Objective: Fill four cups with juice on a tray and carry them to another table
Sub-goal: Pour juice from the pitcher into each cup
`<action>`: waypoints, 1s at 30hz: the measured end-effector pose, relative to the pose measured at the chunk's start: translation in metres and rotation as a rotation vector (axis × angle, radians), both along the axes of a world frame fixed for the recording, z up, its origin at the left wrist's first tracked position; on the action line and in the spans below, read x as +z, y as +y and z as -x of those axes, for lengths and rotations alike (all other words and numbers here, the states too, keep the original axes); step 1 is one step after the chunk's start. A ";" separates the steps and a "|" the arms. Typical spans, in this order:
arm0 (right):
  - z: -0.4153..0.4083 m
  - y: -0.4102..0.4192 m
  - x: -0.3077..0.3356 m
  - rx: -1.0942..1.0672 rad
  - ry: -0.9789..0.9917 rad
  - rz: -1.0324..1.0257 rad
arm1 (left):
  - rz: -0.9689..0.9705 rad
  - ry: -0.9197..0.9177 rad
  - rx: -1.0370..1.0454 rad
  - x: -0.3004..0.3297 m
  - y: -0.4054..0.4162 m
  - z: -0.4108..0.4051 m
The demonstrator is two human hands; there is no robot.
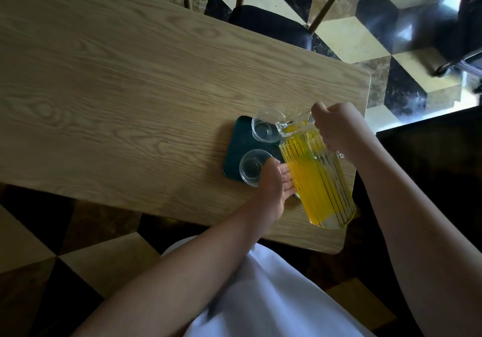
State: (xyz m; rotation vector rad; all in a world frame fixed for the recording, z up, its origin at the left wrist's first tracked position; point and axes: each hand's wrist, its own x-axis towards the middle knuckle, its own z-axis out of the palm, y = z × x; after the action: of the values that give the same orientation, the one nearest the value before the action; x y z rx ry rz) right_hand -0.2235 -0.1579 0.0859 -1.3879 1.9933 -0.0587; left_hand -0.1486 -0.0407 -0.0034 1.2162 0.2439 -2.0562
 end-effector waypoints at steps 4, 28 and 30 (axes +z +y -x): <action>-0.005 -0.005 -0.002 0.005 0.040 -0.014 | -0.037 -0.002 0.003 -0.006 -0.003 -0.001; -0.017 -0.016 -0.003 0.157 0.097 -0.146 | -0.125 -0.004 -0.035 0.007 -0.003 -0.015; -0.017 -0.017 -0.003 0.165 0.101 -0.152 | -0.132 0.000 -0.018 0.007 -0.005 -0.016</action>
State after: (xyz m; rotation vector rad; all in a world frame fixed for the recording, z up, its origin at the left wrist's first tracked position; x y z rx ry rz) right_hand -0.2062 -0.1752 0.0832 -1.4748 1.9134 0.2371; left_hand -0.1330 -0.0456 0.0036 1.3019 0.3751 -2.0828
